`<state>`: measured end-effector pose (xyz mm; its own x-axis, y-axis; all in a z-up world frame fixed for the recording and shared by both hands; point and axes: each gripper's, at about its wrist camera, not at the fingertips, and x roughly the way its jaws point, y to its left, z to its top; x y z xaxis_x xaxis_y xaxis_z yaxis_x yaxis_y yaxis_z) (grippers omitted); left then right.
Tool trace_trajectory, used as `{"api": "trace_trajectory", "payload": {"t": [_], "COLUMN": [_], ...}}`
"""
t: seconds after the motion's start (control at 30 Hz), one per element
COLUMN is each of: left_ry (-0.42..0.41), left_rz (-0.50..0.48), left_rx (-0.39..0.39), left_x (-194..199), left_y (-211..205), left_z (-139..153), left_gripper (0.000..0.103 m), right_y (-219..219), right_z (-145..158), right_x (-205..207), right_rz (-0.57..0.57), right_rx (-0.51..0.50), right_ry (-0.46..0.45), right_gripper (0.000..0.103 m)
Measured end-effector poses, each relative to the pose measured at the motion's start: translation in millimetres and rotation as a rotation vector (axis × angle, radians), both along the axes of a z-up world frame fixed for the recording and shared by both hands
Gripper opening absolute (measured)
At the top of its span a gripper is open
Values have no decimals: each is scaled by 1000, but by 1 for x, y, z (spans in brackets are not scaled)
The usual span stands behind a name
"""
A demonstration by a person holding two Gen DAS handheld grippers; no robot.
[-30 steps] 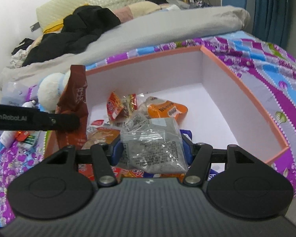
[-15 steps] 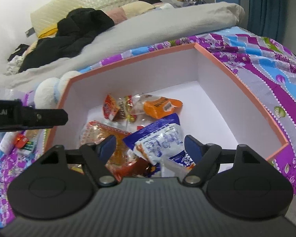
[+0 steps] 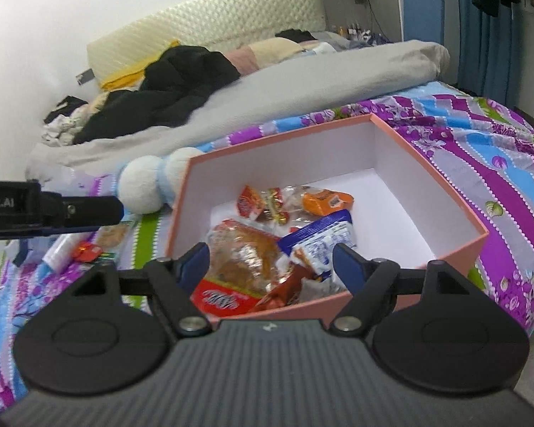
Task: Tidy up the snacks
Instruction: 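Move both grippers back from the box toward the remaining snacks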
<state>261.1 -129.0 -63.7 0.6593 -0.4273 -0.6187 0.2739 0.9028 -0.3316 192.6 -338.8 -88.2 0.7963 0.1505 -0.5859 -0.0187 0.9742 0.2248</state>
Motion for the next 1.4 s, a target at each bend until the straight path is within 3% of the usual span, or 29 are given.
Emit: {"api": "trace_trajectory", "payload": {"t": [0.37,0.57,1.1,1.4], "left_ry": [-76,-81,-73,-42], "left_rz": [41,61,194,274], "left_rx": [-29,-30,-22,-26], "left_x": [-93,-133,-181,-186], "left_y": [35,51,107,145], "left_z": [27,26,19,5], "left_gripper": [47,47,53,56], "right_y": [25,33,79,114], "right_z": [25,26,21,16], "right_x": [-63,-90,-114,-113], "right_rz": [53,70,211,320], "right_rx": [-10,-13,-4,-7], "right_ry": [-75,-86,-92,-84], "right_gripper": [78,78,78,78]}}
